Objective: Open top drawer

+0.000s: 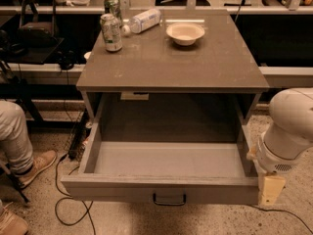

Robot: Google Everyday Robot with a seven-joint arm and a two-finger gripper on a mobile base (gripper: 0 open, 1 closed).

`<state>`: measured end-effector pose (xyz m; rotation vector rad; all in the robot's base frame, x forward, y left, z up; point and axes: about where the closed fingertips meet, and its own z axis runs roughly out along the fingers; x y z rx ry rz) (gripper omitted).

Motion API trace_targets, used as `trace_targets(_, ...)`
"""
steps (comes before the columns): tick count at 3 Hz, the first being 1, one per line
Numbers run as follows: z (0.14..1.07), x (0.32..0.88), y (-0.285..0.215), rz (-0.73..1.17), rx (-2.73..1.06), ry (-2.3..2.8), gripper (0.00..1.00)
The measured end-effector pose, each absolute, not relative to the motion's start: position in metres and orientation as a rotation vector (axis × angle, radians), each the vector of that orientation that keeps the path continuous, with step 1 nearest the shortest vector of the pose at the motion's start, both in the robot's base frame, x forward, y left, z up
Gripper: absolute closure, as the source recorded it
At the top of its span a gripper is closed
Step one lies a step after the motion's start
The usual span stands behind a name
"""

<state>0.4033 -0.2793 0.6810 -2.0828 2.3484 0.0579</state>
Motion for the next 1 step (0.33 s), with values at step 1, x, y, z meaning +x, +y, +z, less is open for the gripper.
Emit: trace_targets(1,0.7064,0.4033,-0.2833,-0.022,-2.060,2.320,0.00)
